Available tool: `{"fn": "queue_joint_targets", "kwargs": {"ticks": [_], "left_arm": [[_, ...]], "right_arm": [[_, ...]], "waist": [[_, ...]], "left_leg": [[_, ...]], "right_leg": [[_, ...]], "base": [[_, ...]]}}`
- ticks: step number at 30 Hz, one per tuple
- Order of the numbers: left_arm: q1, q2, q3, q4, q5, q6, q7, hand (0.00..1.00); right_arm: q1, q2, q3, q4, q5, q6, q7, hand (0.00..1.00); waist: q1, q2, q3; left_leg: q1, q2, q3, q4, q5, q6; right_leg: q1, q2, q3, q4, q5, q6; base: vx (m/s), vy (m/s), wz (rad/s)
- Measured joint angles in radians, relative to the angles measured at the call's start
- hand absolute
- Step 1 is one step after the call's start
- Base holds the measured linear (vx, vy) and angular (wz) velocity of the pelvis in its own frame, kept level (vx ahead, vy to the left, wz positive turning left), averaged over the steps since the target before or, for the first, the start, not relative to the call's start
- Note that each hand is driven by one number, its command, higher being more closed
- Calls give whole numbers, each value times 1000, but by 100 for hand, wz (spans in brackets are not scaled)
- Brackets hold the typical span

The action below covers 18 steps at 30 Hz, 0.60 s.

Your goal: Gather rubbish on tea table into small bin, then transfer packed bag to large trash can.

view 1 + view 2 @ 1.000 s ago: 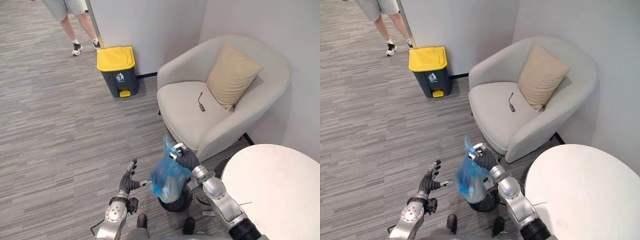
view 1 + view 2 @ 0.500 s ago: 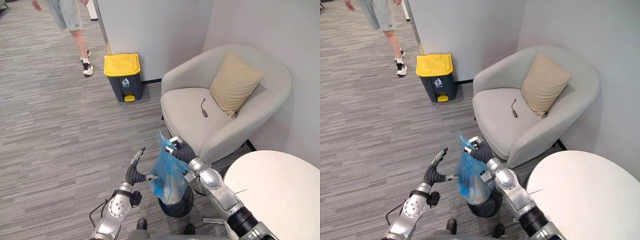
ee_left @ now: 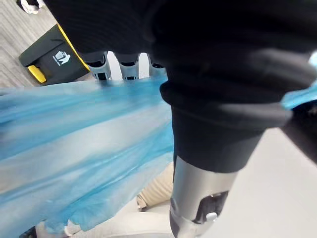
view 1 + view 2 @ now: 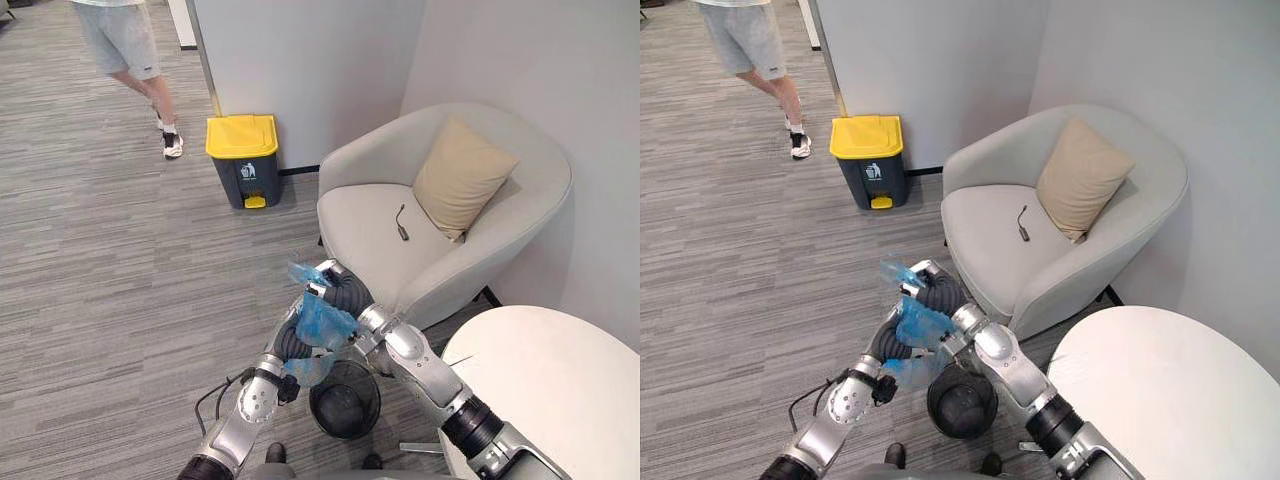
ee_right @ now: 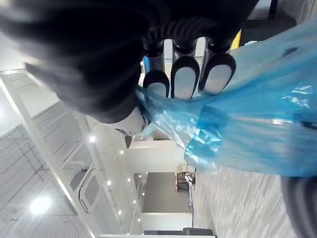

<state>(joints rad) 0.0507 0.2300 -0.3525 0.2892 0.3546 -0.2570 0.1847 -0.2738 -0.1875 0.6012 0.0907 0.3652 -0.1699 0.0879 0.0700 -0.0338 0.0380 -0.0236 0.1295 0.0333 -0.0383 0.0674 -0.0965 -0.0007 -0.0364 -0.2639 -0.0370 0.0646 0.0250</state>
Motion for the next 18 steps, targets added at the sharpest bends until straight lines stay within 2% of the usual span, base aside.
{"fn": "queue_joint_targets", "kwargs": {"ticks": [4, 11, 17, 18], "left_arm": [[-6, 0, 0, 48, 14, 20, 19, 0], [-34, -9, -9, 88, 73, 19, 41, 0], [-43, -22, -43, 118, 90, 12, 57, 0], [-52, -29, -47, 127, 89, 12, 59, 100]], "right_arm": [[-49, 7, 22, 0, 34, 0, 3, 100], [-103, 17, 86, 0, 57, 1, -2, 100], [-134, 16, 131, 2, 60, 22, -21, 100], [-134, 16, 136, 2, 69, 22, -23, 100]], "waist": [[0, -3, -2], [3, -6, -4], [2, -6, -4], [3, -6, -4]], "left_leg": [[2, 0, 3, -1, 0, 0], [4, 2, 5, -2, 0, 0], [6, 4, 8, -5, 0, -1], [6, 4, 8, -6, 0, -2]], "right_leg": [[0, 0, 3, 0, 0, 0], [0, 2, 6, -1, 0, 0], [0, 5, 9, -5, 0, 0], [0, 5, 8, -6, 0, -1]], "base": [[0, 0, 0], [0, 0, 0], [0, 0, 0], [0, 0, 0]]}}
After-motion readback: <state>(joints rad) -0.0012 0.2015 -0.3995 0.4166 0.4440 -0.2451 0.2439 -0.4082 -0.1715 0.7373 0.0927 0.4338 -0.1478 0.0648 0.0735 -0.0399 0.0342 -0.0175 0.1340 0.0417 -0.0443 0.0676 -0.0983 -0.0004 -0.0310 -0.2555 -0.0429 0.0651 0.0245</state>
